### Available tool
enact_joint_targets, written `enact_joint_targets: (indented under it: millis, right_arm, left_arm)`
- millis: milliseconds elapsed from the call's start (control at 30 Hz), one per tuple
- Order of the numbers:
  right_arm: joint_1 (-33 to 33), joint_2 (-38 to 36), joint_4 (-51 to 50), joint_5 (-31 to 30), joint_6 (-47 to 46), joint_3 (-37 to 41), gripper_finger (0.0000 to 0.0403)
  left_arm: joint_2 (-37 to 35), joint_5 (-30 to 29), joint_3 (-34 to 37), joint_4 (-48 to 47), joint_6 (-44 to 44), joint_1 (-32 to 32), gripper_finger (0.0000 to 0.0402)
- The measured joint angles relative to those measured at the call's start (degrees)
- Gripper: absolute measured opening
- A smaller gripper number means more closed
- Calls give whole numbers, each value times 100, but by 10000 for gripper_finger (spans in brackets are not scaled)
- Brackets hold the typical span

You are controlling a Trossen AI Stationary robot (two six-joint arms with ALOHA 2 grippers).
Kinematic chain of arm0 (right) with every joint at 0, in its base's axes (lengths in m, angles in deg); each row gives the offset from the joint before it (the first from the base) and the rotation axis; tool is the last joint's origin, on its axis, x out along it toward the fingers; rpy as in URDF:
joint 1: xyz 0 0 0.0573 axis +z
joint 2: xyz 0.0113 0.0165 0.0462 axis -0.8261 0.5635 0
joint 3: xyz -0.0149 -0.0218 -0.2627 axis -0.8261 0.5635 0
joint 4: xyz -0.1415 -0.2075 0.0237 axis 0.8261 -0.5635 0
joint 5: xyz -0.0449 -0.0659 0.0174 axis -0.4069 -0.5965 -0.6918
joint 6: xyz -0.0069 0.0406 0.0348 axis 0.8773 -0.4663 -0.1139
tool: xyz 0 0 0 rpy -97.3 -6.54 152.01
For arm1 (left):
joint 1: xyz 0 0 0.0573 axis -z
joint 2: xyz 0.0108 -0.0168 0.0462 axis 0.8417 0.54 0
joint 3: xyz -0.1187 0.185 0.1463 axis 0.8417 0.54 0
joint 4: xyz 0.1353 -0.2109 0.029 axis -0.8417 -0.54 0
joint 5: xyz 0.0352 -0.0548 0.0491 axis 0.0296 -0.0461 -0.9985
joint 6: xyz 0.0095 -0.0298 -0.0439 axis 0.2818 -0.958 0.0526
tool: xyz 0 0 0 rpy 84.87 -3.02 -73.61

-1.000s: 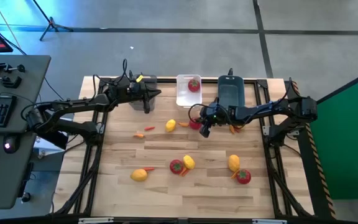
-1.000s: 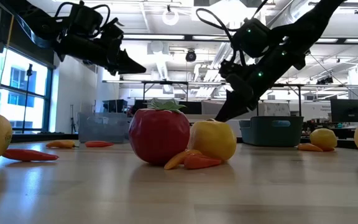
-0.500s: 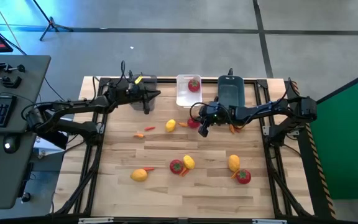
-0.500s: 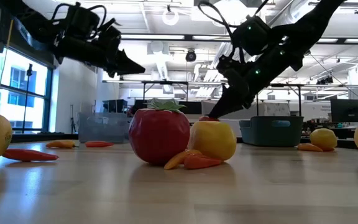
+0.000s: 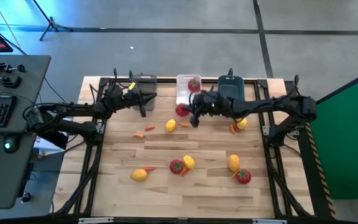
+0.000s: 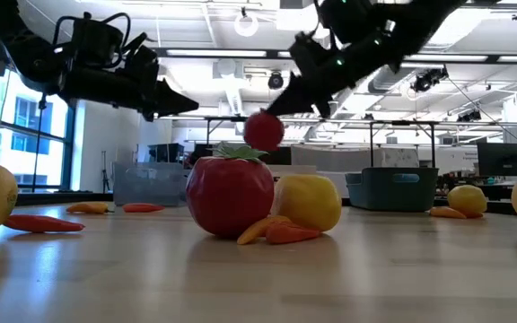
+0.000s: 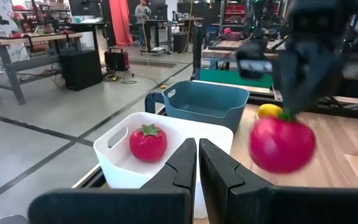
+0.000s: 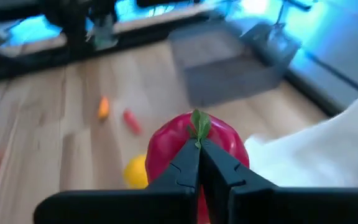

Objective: Sort produce into baskets
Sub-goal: Put the red tomato into the white bin

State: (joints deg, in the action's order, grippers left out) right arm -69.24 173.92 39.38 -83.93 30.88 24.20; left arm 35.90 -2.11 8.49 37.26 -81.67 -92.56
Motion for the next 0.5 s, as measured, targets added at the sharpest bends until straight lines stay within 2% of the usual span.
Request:
enact_joint_targets:
  millis: [133,300,500]
  right_arm:
    - [-424,164,-302,-31,85,-514,0]
    - [-994,768,-704,18,156,-1141,0]
    - [-1629,1535,-769,523,168,-1724,0]
  left_arm:
    - [-2,0,0,-2,29,0,5]
    - [-2,0,2,-4,38,0,5]
    - [-2,2,2,-6,48,0,5]
